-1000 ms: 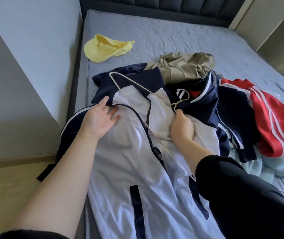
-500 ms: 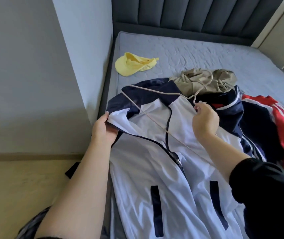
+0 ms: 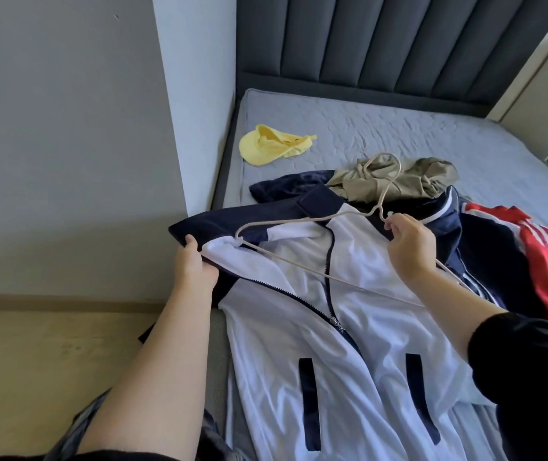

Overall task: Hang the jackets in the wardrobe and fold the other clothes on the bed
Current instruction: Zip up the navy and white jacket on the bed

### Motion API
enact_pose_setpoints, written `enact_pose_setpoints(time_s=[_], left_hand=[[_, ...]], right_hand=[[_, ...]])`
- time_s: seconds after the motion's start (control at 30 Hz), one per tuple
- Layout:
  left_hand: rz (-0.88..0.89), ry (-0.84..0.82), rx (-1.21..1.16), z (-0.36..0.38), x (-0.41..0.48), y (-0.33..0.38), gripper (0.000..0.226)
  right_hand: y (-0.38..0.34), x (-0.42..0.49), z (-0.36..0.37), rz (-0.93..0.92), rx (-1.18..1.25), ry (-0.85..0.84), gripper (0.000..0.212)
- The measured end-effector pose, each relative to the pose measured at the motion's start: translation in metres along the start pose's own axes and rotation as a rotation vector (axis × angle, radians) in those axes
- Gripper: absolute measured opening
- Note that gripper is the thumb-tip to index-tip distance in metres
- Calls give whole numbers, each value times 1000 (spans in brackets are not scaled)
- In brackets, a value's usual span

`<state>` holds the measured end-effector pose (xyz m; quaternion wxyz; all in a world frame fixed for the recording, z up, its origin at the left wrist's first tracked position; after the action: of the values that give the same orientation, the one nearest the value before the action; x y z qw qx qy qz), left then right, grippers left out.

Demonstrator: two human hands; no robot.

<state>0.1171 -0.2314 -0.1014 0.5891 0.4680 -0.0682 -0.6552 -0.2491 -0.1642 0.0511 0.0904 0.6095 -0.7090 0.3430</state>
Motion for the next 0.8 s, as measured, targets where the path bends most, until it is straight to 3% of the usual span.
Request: enact_pose_setpoints(time_s=[0.17, 0.3, 0.5, 0.57, 0.7, 0.8], left_hand=[[-21, -317, 26, 45, -33, -8, 45], [-118, -530, 89, 78, -77, -45, 38], [-332, -554, 116, 71, -112, -88, 31], [-193, -423, 338, 58, -104, -73, 36], [421, 42, 909, 23, -95, 4, 57], [937, 124, 1424, 42, -111, 42, 77]], right_hand=[[-14, -13, 15, -47, -118, -73, 34], [-35, -14, 41, 61, -6, -149, 34], [-75, -9, 78, 155, 221, -302, 26], [-81, -8, 79, 187, 325, -321, 26], [-104, -8, 72, 135, 417, -317, 28], [-125, -7, 66, 35, 389, -317, 28]])
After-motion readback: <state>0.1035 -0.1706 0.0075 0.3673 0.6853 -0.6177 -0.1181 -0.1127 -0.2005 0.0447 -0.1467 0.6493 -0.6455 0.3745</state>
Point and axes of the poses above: each hand's wrist, its own x-axis towards the middle knuckle, its own z-axis out of the palm, y = z × x, the point moved 9 cm from there along x, towards the middle knuckle, and after that the axes turned 3 degrees about x, right-handed, at the moved point
